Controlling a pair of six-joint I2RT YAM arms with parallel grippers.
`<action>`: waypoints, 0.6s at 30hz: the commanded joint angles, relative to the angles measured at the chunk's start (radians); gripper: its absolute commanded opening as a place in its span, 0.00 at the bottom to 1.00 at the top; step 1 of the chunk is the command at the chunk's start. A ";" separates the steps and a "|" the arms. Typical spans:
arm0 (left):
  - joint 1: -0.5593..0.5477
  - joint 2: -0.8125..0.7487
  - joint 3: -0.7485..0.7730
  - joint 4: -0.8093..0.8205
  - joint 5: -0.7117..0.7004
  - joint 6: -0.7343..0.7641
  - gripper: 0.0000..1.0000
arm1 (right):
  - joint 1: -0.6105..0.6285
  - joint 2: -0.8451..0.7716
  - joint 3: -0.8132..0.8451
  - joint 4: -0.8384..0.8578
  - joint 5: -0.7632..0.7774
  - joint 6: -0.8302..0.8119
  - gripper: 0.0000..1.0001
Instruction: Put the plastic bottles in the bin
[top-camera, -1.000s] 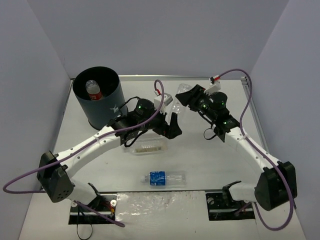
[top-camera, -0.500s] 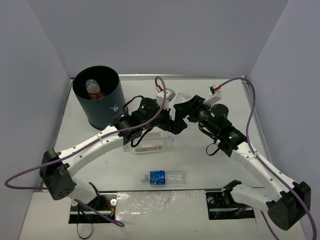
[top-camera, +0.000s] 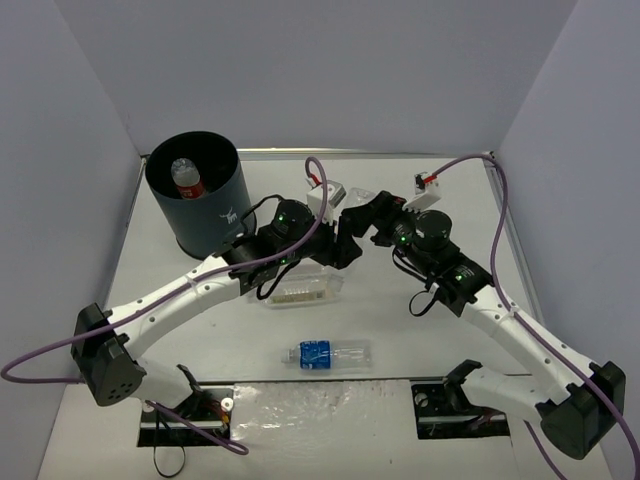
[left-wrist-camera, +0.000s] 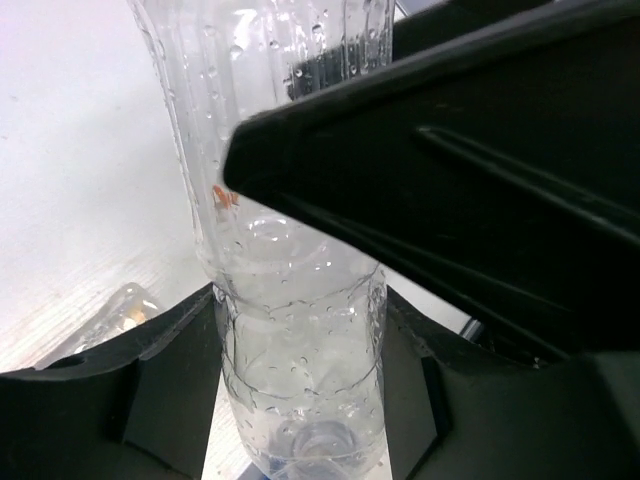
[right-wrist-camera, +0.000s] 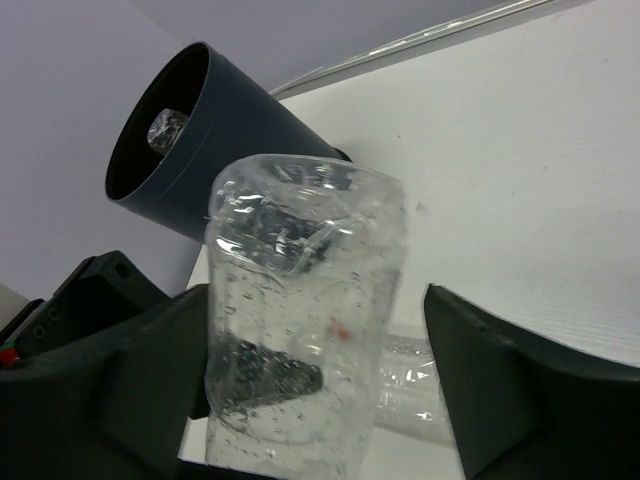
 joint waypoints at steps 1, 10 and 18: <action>0.008 -0.079 0.010 0.110 -0.081 0.003 0.03 | 0.027 -0.020 0.104 -0.018 0.085 -0.043 0.98; 0.010 -0.212 -0.037 0.057 -0.227 0.073 0.00 | -0.127 0.027 0.450 -0.239 0.422 -0.149 1.00; 0.118 -0.270 -0.002 0.090 -0.483 0.228 0.00 | -0.279 0.011 0.477 -0.291 0.511 -0.211 1.00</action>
